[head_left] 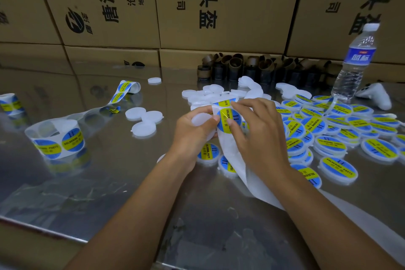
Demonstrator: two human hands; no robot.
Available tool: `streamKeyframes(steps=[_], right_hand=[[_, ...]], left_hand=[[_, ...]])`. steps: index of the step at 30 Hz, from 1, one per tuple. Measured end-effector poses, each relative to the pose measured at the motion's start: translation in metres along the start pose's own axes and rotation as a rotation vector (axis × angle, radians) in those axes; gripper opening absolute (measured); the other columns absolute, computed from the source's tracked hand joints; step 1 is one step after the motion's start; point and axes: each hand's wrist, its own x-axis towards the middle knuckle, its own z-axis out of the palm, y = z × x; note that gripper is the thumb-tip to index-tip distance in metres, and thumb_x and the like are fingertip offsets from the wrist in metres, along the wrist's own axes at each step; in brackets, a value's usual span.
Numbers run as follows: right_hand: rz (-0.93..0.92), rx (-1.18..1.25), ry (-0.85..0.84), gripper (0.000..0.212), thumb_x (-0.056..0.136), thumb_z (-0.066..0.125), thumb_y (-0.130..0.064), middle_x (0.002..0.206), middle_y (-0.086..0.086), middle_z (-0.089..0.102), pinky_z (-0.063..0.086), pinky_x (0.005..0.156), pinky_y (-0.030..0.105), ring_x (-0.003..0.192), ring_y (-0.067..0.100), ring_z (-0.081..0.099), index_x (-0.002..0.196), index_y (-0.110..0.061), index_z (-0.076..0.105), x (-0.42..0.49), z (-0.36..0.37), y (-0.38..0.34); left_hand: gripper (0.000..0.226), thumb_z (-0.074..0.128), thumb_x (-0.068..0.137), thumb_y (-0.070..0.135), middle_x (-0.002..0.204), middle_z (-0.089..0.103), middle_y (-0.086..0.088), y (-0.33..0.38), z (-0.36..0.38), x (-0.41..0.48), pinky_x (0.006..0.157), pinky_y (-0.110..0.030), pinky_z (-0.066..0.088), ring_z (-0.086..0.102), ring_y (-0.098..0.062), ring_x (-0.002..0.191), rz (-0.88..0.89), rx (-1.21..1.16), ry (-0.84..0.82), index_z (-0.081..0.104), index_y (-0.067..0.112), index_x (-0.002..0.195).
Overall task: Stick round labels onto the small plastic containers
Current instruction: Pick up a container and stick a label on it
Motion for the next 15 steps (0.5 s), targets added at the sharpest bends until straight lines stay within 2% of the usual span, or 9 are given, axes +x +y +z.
streamKeyframes(steps=[3,5,9,11,15], right_hand=[[0.027,0.024,-0.037,0.029,0.082,0.068,-0.014,0.105,0.011,0.066,0.046,0.088,0.045,0.105,0.034,0.057,0.108,-0.003,0.067,-0.0016,0.0025,0.0025],[0.053,0.048,-0.06,0.03,0.083,0.068,-0.015,0.107,0.011,0.065,0.043,0.091,0.043,0.108,0.033,0.055,0.11,-0.004,0.067,-0.0027,0.0032,0.0034],[0.075,0.075,-0.086,0.031,0.083,0.068,-0.017,0.108,0.01,0.066,0.038,0.094,0.04,0.11,0.032,0.054,0.112,-0.006,0.067,-0.003,0.0042,0.0042],[0.087,0.085,-0.085,0.03,0.082,0.069,-0.016,0.107,0.01,0.067,0.038,0.095,0.04,0.11,0.032,0.054,0.111,-0.007,0.067,-0.0034,0.0045,0.0042],[0.089,0.13,-0.056,0.026,0.079,0.071,-0.013,0.097,0.009,0.068,0.042,0.091,0.042,0.099,0.032,0.058,0.103,-0.008,0.069,-0.0034,0.0048,0.0044]], left_hand=[[0.019,0.059,0.09,0.005,0.108,0.068,-0.023,-0.001,-0.0014,0.0,0.093,-0.052,0.05,0.064,-0.041,0.102,-0.03,-0.02,-0.054,0.069,0.007,0.106],[0.019,0.058,0.091,0.005,0.111,0.067,-0.023,-0.0029,-0.0034,0.0006,0.098,-0.055,0.046,0.061,-0.041,0.108,-0.044,-0.035,-0.087,0.068,0.006,0.107],[0.015,0.056,0.093,0.007,0.109,0.064,-0.026,-0.0054,-0.0057,0.0019,0.1,-0.06,0.037,0.058,-0.032,0.096,-0.06,-0.043,-0.148,0.068,0.003,0.101],[0.014,0.06,0.089,0.012,0.109,0.064,-0.027,-0.0055,-0.0054,0.0022,0.101,-0.062,0.034,0.057,-0.032,0.096,-0.07,-0.045,-0.171,0.07,0.009,0.098],[0.016,0.06,0.078,0.022,0.101,0.065,-0.017,-0.0049,-0.0042,0.0022,0.1,-0.062,0.035,0.058,-0.03,0.095,-0.077,-0.034,-0.209,0.074,0.019,0.087]])
